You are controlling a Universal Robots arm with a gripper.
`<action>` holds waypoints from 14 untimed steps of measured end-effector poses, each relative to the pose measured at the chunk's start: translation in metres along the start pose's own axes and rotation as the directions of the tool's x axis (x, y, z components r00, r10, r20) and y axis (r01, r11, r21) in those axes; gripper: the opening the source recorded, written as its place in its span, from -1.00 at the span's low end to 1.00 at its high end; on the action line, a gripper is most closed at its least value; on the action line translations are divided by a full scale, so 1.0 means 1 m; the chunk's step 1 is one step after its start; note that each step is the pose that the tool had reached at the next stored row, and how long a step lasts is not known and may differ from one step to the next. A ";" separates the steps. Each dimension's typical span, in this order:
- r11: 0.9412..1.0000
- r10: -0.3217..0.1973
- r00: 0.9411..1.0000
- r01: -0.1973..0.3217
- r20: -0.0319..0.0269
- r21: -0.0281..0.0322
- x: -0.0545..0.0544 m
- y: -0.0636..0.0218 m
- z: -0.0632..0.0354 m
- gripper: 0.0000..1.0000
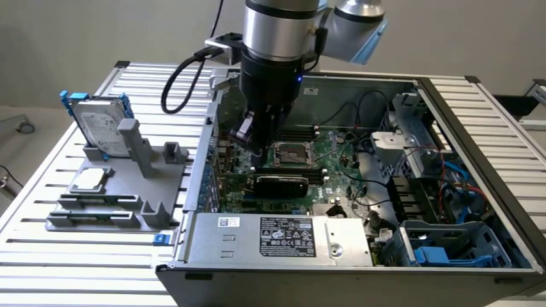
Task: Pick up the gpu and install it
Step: 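Press down on the gpu until it lock into place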
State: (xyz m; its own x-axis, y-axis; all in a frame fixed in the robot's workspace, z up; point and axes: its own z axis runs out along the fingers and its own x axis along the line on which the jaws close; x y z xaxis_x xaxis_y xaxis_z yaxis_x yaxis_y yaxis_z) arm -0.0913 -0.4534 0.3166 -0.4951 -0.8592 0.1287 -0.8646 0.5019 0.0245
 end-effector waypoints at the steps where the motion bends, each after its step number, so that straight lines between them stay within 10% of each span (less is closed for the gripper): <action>1: 1.000 -0.016 1.000 0.016 0.001 0.004 0.000 0.0000 -0.0002 -0.79; 5: 0.997 -0.076 0.997 0.076 0.004 0.018 0.000 0.0000 -0.0012 -0.79; 14: 0.996 -0.083 0.997 0.083 0.006 0.018 0.000 0.0000 -0.0013 -0.79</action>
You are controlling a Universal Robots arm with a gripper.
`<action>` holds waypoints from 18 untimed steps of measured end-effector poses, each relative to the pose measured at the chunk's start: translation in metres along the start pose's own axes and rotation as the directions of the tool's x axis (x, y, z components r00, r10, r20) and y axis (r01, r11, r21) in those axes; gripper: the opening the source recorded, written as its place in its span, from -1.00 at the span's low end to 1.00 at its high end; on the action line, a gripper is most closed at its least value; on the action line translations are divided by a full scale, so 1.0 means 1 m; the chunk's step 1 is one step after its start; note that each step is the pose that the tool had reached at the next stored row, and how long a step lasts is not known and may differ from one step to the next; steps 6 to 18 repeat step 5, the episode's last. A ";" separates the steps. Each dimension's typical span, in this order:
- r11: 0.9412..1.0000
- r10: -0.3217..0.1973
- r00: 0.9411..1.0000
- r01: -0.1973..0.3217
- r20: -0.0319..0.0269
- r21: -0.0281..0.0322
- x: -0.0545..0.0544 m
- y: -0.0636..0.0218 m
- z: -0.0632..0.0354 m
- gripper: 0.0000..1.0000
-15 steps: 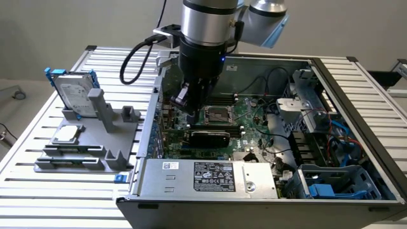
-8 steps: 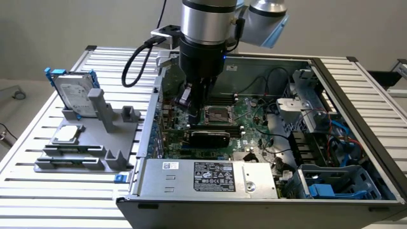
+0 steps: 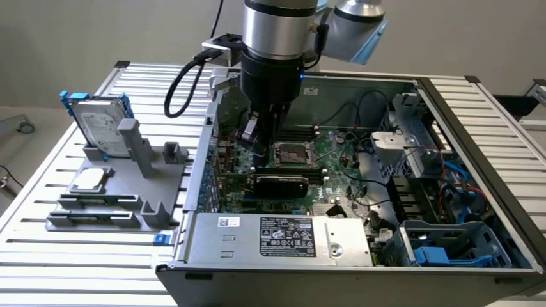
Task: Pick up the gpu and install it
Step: 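Press down on the gpu until it lock into place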
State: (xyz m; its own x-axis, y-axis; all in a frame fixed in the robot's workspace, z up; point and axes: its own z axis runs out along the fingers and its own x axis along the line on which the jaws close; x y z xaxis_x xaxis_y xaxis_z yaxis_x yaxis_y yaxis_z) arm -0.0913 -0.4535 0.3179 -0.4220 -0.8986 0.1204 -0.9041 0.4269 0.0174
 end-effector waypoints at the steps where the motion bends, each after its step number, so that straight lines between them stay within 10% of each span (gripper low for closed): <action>1: 1.000 0.000 1.000 0.000 0.000 0.000 0.000 0.0000 0.0000 -0.79; 18: 1.000 0.001 1.000 -0.001 0.000 0.000 0.000 0.0000 0.0000 -0.79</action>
